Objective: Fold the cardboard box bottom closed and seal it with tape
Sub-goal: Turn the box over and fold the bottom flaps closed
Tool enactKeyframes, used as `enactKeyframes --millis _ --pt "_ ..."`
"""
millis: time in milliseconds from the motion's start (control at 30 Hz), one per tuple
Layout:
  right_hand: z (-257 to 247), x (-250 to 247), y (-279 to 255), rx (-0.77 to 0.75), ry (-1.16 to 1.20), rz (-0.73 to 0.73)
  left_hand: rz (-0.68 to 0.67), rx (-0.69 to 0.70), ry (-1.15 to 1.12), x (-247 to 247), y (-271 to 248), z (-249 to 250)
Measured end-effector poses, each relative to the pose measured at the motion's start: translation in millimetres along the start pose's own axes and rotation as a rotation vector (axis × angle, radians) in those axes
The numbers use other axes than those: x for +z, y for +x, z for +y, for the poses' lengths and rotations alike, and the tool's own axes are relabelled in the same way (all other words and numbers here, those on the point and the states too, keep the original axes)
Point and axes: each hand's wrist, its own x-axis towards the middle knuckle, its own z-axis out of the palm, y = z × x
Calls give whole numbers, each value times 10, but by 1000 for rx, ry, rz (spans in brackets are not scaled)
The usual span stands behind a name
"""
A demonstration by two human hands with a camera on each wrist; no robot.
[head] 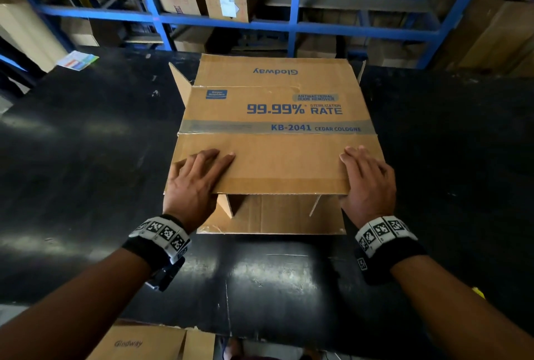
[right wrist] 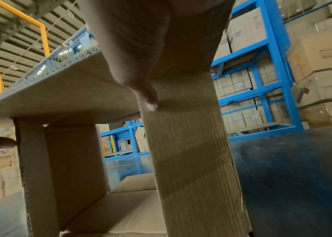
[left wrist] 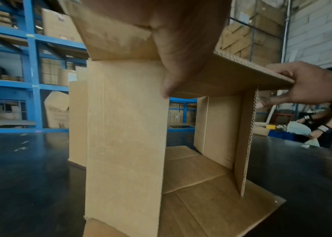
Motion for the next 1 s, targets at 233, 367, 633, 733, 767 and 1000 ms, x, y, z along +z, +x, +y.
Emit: enactKeyframes --millis 233,367,633,733,767,1000 --pt "123 -219 -113 -70 10 -121 -31 10 -94 -181 -150 -191" --pt "262 -324 -233 49 191 -75 -59 -119 -280 -258 -222 -402" --pt "368 -186 -430 268 497 170 185 -327 -588 -39 -428 -457" --pt "437 15 -705 509 531 373 206 -639 -662 206 -756 -356" --pt "455 148 -826 564 523 352 134 -703 -665 335 -885 -311" --pt "355 1113 -1340 574 398 -409 -435 -703 -581 1411 -1242 -193"
